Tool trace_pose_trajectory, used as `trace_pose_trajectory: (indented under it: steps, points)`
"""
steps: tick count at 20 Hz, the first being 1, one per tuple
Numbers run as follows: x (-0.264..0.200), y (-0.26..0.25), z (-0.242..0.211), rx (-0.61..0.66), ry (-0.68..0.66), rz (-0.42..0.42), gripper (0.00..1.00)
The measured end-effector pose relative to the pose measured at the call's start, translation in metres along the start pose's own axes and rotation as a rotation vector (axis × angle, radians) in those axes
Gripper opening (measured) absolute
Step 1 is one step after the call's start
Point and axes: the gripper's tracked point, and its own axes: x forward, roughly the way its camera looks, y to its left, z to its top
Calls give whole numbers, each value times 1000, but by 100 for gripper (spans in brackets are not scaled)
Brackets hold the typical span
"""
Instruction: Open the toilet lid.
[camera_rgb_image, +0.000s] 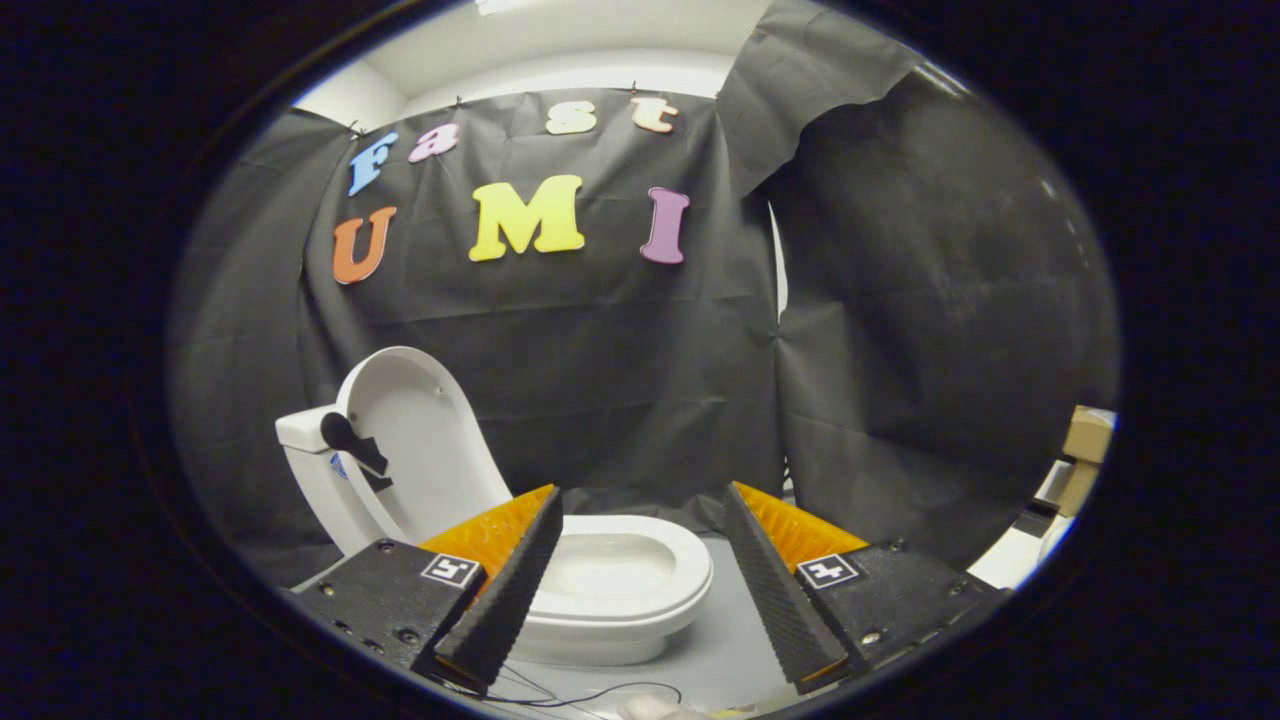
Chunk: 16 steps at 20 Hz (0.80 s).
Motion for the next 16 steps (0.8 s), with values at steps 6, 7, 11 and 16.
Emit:
trace_pose_trajectory:
  steps: [6, 7, 11, 16]
  points:
    - [-4, 7, -2, -11, 0, 24, 100]
    - [-5, 6, -1, -12, -1, 22, 100]
    - [-6, 3, 0, -2, 1, 15, 100]
    - [-7, 2, 0, 5, 6, 14, 100]
